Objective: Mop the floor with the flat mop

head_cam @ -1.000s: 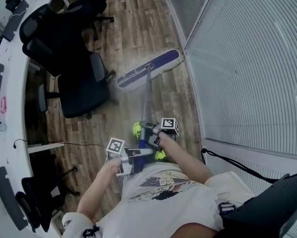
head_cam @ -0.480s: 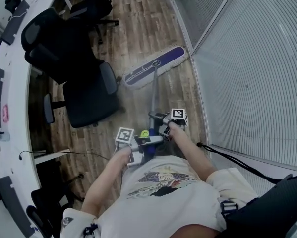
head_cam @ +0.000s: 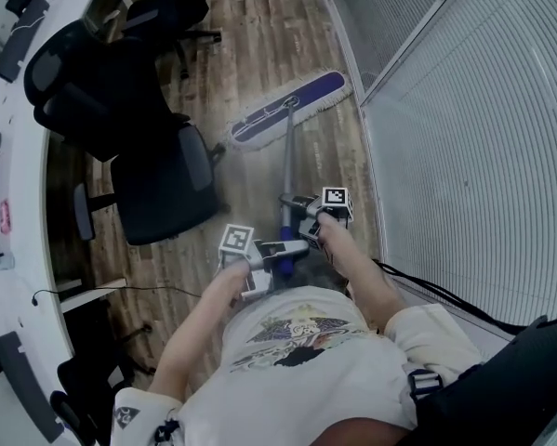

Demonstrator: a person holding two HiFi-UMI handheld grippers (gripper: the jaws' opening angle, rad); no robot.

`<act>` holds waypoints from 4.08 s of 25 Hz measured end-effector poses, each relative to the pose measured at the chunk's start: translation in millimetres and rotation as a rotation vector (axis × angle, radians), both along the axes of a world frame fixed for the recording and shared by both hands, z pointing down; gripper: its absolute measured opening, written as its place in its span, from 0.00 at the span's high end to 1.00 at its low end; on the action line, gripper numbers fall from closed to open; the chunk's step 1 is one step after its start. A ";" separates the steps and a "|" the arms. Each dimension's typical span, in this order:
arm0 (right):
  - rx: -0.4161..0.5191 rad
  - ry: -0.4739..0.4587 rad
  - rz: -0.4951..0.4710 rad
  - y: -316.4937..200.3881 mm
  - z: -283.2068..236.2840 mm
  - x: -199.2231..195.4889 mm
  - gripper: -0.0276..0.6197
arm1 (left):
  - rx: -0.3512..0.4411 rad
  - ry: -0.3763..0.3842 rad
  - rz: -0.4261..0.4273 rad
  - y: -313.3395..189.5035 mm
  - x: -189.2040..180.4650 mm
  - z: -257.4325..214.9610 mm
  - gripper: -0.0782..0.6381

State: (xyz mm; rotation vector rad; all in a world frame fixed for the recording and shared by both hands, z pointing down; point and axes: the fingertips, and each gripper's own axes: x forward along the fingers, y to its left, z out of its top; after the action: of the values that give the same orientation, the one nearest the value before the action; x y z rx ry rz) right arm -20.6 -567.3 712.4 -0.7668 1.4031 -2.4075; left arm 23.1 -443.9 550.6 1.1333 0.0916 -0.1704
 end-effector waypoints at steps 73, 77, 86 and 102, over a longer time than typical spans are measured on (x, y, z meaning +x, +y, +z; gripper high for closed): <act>-0.070 -0.099 0.014 242.2 16.4 -17.8 0.75 | -0.119 -0.089 -0.019 241.4 -20.2 32.2 0.76; -0.062 -0.107 -0.014 224.2 17.5 -15.4 0.75 | -0.120 -0.111 -0.021 223.9 -16.3 35.3 0.76; -0.067 -0.112 -0.036 99.9 23.4 2.4 0.75 | -0.147 -0.103 -0.113 94.7 4.0 40.7 0.76; -0.007 -0.036 -0.002 -191.6 54.4 60.7 0.75 | -0.118 -0.074 -0.275 -194.9 63.8 81.2 0.78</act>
State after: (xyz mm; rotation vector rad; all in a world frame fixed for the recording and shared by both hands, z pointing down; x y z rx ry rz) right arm 40.1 -758.8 766.8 -0.7202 1.3832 -2.4164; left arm 86.9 -638.8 631.8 1.0296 -0.1390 -0.3732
